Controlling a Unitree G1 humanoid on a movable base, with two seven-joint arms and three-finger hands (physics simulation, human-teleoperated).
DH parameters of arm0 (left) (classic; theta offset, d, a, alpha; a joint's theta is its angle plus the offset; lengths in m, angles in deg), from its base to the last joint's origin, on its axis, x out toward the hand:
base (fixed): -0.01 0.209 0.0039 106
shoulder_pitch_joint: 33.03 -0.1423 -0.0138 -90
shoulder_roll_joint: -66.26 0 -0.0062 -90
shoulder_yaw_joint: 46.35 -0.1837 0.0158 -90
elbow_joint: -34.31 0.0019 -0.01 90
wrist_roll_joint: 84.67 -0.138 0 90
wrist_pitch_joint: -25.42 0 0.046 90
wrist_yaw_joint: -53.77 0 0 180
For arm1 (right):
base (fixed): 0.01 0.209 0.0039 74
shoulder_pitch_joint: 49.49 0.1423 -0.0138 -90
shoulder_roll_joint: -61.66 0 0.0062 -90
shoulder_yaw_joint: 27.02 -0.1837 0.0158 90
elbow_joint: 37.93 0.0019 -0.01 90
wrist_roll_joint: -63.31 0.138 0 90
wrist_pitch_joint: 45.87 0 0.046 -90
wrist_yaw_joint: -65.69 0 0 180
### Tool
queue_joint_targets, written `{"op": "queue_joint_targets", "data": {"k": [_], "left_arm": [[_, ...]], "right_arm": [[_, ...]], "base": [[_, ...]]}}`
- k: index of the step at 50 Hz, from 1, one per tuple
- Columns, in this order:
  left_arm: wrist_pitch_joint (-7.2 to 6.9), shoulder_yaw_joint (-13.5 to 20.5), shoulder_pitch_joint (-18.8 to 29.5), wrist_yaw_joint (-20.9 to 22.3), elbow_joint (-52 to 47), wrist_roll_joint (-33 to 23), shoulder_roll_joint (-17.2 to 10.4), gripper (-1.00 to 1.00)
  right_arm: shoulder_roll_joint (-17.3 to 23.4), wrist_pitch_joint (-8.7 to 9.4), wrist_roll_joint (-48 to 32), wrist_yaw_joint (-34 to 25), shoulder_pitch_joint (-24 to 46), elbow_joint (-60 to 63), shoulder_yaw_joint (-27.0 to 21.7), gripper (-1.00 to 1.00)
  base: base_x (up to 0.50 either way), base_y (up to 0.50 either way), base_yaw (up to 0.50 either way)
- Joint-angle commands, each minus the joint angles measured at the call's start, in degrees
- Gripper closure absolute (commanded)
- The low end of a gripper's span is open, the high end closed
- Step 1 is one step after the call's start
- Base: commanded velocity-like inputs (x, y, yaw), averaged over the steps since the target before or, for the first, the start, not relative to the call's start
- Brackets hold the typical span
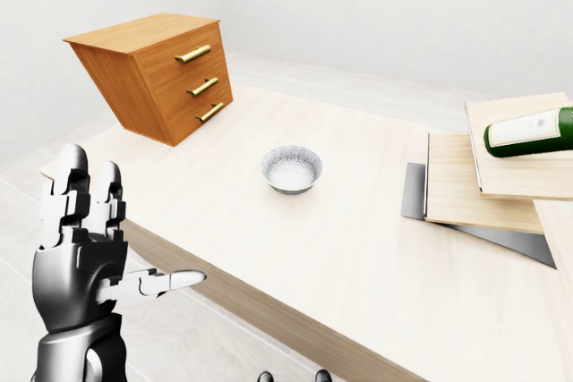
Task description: Put the wine bottle on the wine rack.
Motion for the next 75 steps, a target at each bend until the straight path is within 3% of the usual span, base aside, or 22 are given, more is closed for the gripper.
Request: {"op": "queue_joint_targets", "data": {"k": [1, 34, 45, 75], "left_arm": [[0.0, -0.3, 0.3, -0.3, -0.3, -0.2, -0.2, -1.0], [0.0, 0.5, 0.1, 0.3, 0.1, -0.1, -0.3, -1.0], [0.0, -1.2, -0.8, 0.9, 2.0, -1.7, 0.5, -1.0], [0.0, 0.0, -0.9, 1.0, 1.4, -0.6, 0.4, -1.0]], "right_arm": [[-2.4, 0.0, -1.6, -2.5, 2.8, -5.7, 1.3, 1.0], [-5.4, 0.0, -7.2, -6.4, 3.7, -9.8, 2.4, 1.0], [-5.8, 0.0, -8.0, -6.7, 1.6, -11.9, 1.5, 1.0], [-4.1, 0.0, -4.6, -1.4, -0.8, -14.6, -1.0, 1.0]], "base": [[0.0, 0.0, 0.0], [0.0, 0.0, 0.0], [0.0, 0.0, 0.0], [0.0, 0.0, 0.0]]}}
